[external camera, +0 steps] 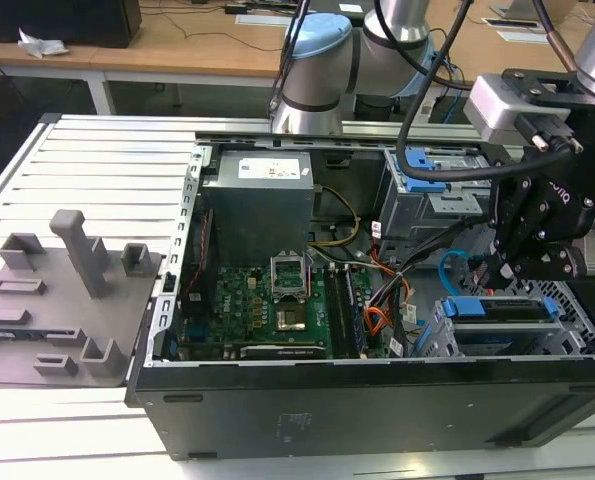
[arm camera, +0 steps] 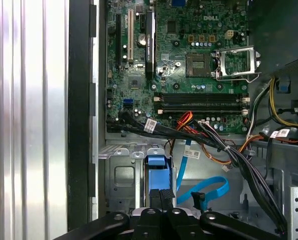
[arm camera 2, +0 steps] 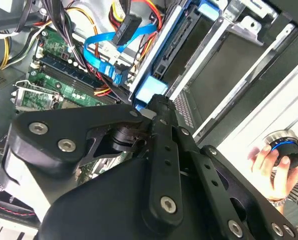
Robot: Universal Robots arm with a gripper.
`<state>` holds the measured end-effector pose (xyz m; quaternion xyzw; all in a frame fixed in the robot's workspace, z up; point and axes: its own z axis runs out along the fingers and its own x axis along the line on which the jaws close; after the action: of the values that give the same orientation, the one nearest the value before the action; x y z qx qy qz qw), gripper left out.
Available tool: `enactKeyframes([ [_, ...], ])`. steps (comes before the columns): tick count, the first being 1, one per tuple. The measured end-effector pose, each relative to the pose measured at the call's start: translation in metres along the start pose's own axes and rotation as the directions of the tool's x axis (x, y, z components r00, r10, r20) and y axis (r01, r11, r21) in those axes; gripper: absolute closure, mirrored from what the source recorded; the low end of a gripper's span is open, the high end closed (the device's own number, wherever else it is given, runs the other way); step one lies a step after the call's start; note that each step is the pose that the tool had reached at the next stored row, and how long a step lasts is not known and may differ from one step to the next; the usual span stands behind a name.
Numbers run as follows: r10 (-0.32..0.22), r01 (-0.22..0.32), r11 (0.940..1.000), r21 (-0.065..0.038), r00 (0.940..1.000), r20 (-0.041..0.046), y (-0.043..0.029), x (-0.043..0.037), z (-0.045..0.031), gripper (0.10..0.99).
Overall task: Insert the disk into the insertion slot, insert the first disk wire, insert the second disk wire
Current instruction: 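Insert the disk into the insertion slot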
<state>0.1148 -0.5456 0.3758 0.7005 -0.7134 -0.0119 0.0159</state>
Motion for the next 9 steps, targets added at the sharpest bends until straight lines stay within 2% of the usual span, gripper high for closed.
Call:
enactKeyframes([
  [2, 0.0, 0.0, 1.0, 0.0, 1.0, 0.0002, -0.0062, -0.0008, 0.0001, 0.98],
  [5, 0.0, 0.0, 1.0, -0.001, 1.0, -0.0001, -0.0095, -0.0009, 0.0023, 0.98],
  [9, 0.0, 0.0, 1.0, -0.003, 1.0, -0.0002, -0.0124, -0.001, 0.0136, 0.98],
])
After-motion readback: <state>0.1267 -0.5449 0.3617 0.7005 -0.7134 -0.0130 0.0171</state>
